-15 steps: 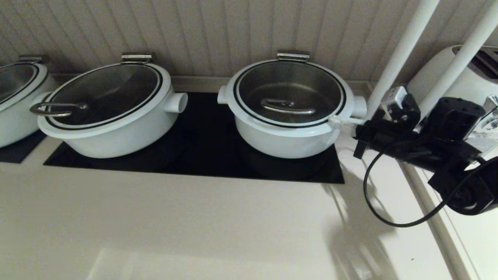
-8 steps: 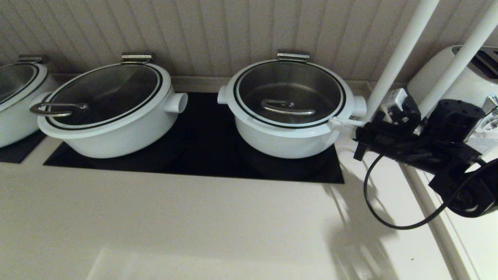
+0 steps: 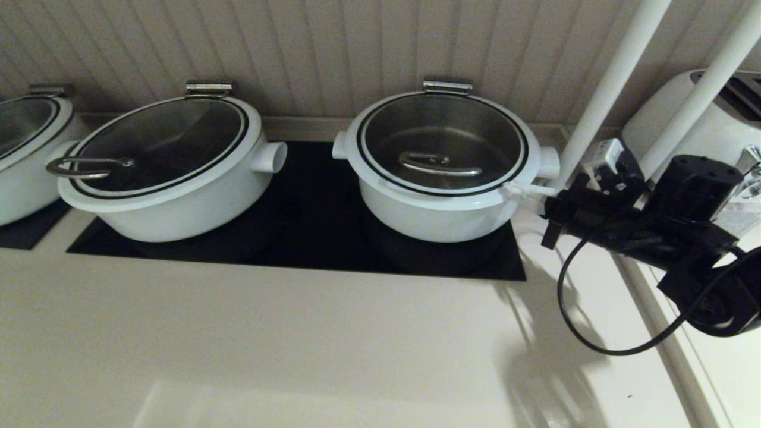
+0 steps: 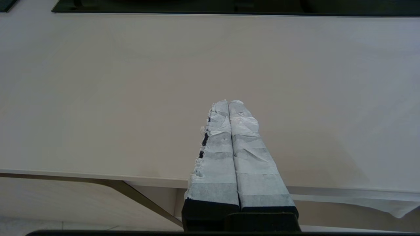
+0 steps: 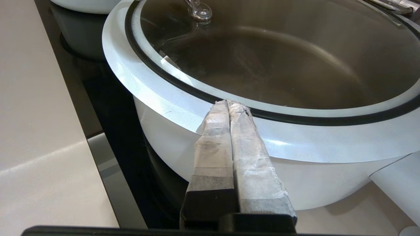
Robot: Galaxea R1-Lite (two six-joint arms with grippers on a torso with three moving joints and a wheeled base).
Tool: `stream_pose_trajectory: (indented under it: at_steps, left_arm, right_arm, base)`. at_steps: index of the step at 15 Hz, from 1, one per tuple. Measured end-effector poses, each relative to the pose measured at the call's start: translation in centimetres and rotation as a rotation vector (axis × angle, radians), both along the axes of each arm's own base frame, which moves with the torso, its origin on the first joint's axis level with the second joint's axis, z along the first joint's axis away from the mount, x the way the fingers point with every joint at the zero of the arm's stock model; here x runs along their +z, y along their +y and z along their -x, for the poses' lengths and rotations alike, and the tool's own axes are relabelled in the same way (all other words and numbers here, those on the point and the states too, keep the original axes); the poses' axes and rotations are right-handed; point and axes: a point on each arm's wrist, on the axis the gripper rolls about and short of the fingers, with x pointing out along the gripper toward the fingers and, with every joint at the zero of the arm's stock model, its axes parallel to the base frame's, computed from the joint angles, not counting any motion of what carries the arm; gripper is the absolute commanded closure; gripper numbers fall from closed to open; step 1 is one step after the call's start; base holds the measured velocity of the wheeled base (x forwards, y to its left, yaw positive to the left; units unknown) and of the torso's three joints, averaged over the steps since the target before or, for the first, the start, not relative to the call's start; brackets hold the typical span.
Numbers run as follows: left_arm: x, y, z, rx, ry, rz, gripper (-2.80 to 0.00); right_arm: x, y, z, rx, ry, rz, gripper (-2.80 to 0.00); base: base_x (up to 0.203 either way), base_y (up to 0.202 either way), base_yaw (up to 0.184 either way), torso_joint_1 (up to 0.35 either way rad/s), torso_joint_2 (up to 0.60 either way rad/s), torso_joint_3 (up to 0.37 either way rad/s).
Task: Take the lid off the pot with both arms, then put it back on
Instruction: Close the pot lid
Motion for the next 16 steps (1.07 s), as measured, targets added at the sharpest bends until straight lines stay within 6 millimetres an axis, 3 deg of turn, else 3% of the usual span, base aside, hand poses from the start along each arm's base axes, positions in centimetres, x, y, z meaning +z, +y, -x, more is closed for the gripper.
stream_pose_trajectory:
  at_steps: [5, 10, 16]
  left_arm:
    - [0.0, 0.0, 0.0, 0.0, 0.0, 0.001, 0.0]
    - [0.0, 0.0, 0.0, 0.0, 0.0, 0.0, 0.0]
    - [0.0, 0.0, 0.0, 0.0, 0.0, 0.0, 0.0]
  right_arm:
    - [0.6, -0.2, 0.4, -0.007, -0.008, -0.005, 0.0]
    - [2.6, -0.6, 2.0, -0.04, -0.062, -0.024, 0.0]
    - [3.6, -3.0, 4.0, -0.126, -0.086, -0.032, 0.0]
  base:
    - [0.0, 0.0, 0.0, 0.0, 0.0, 0.0]
    - [0.0, 0.0, 0.0, 0.0, 0.0, 0.0]
    - [0.0, 0.0, 0.0, 0.0, 0.0, 0.0]
